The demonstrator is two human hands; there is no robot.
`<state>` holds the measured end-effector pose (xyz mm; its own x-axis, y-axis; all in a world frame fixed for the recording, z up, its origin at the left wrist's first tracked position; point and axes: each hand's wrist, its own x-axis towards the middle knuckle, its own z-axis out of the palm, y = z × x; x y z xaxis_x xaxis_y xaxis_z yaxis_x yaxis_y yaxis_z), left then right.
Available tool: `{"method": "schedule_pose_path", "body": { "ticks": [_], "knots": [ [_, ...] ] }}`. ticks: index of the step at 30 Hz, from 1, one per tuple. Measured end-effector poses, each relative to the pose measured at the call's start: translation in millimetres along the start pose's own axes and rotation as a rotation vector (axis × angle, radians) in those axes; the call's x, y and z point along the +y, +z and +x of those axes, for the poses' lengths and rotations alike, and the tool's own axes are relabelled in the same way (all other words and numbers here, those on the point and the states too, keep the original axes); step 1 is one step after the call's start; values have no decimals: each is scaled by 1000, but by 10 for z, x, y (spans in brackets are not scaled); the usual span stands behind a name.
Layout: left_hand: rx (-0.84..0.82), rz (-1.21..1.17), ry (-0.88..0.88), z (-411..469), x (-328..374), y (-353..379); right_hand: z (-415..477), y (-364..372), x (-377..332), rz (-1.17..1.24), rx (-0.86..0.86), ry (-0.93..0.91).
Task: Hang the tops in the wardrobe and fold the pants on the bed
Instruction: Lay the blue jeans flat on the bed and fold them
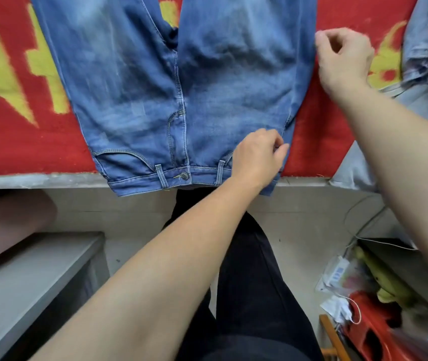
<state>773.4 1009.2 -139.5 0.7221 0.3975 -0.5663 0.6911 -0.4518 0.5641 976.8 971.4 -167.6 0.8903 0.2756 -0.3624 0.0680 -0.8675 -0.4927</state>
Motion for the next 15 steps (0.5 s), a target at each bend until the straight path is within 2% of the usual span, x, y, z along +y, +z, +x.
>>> {"method": "schedule_pose_path", "body": {
  "ticks": [3,6,10,13,15],
  "knots": [
    [-77,109,-168,121,189,311,177,50,-31,-67,-139,-4],
    [-80,166,-230,188,159,464,337,108,41,-26,-176,100],
    [-66,-67,-322,243,103,350,370,143,52,172,-212,287],
    [-124,-249,-372,158,114,220,239,95,1,305,-146,332],
    [-178,-453,-368,83,95,57,102,30,-133,458,-87,334]
  ]
}}
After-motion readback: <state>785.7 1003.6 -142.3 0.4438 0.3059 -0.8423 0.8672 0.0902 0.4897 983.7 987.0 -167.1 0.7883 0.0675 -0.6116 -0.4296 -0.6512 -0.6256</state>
